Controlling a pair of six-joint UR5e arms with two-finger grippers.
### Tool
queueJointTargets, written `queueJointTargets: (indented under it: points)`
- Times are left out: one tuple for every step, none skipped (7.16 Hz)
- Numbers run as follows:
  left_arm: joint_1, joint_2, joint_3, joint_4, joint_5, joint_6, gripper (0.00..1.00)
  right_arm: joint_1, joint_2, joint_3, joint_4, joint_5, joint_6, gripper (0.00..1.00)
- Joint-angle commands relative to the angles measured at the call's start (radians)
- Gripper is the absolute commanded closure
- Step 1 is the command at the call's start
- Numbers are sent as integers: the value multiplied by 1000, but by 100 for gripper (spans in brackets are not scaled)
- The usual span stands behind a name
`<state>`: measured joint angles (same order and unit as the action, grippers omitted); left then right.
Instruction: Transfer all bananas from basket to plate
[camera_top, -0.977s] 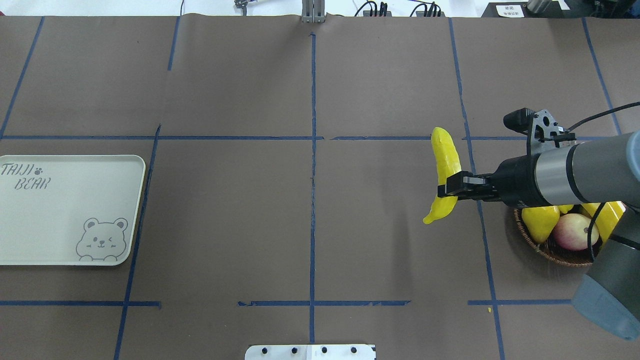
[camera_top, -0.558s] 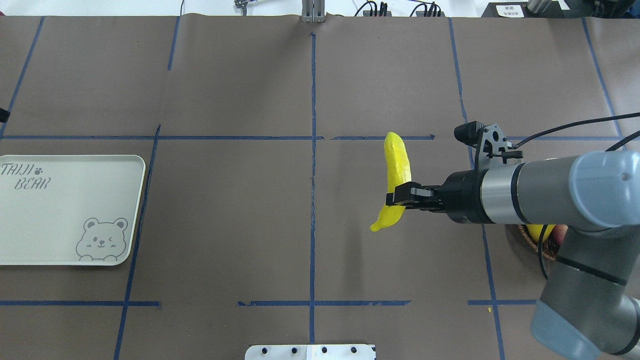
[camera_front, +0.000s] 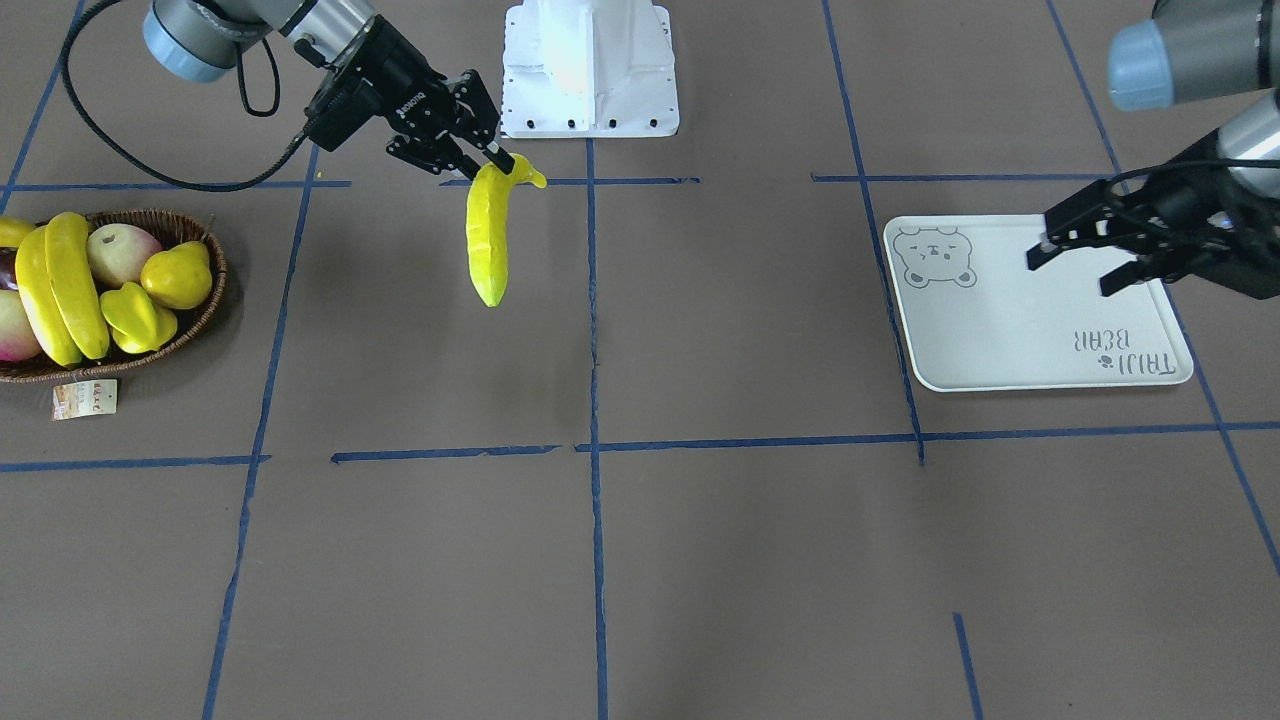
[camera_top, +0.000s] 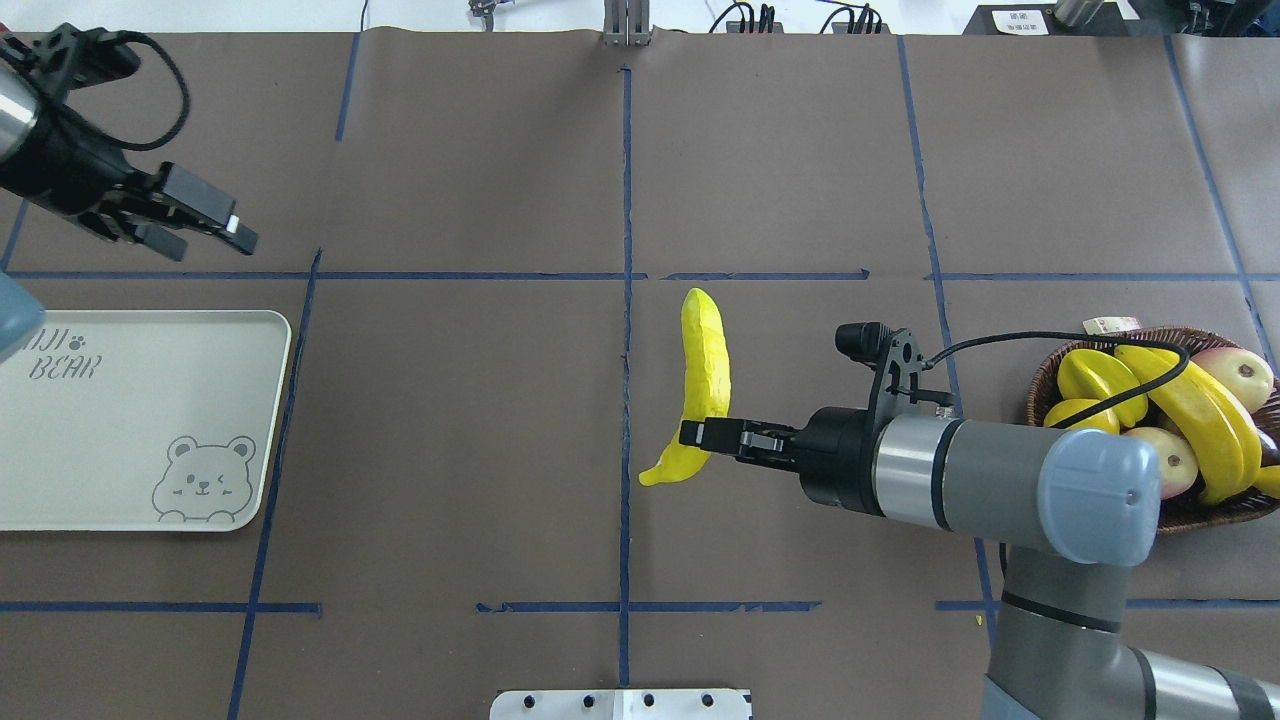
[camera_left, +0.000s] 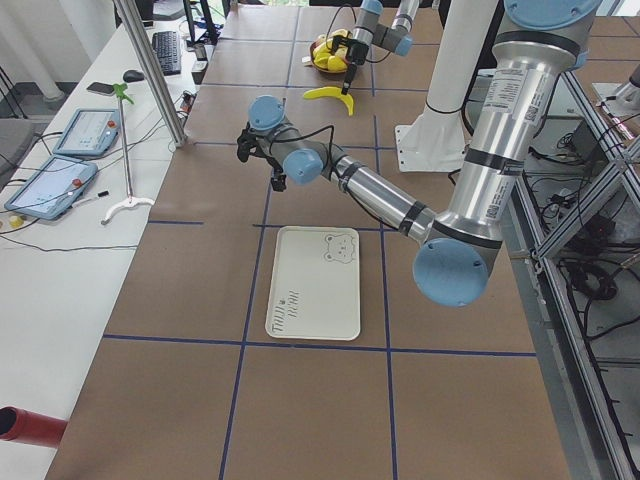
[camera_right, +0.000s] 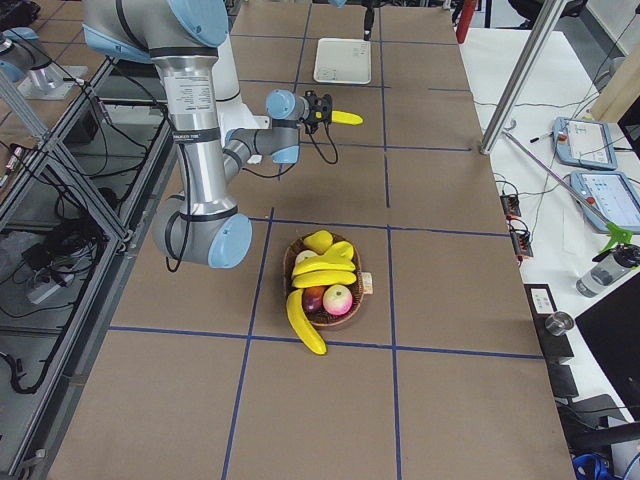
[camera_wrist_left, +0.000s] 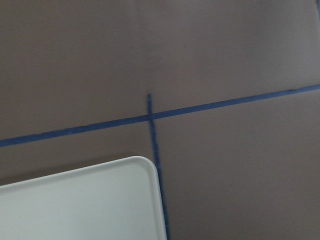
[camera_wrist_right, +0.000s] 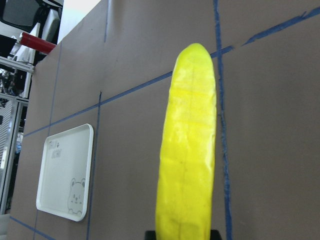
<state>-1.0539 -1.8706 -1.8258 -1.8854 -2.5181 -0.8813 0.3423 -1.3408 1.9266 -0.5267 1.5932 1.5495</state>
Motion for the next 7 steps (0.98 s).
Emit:
queueJointTargets:
  points:
    - [83, -134, 19, -47, 2, -241, 0, -40, 112, -99, 66, -67, 17, 99]
    - [100, -178, 19, -52, 2, -313, 0, -48, 142, -118, 63, -87, 18, 99]
    - [119, -205, 19, -72, 7, -376, 0, -49, 175, -136, 53, -97, 18, 99]
    - [138, -211, 16, -124, 45, -448, 0, -49, 216, -170, 51, -102, 18, 99]
    - [179, -211, 17, -180, 106, -514, 0, -49, 244, -188, 25, -111, 18, 99]
    - [243, -217, 17, -208, 195, -566, 0, -49, 291, -190, -39, -117, 20, 99]
    - [289, -225, 19, -219, 259, -606, 0, -49, 304, -190, -55, -119, 29, 99]
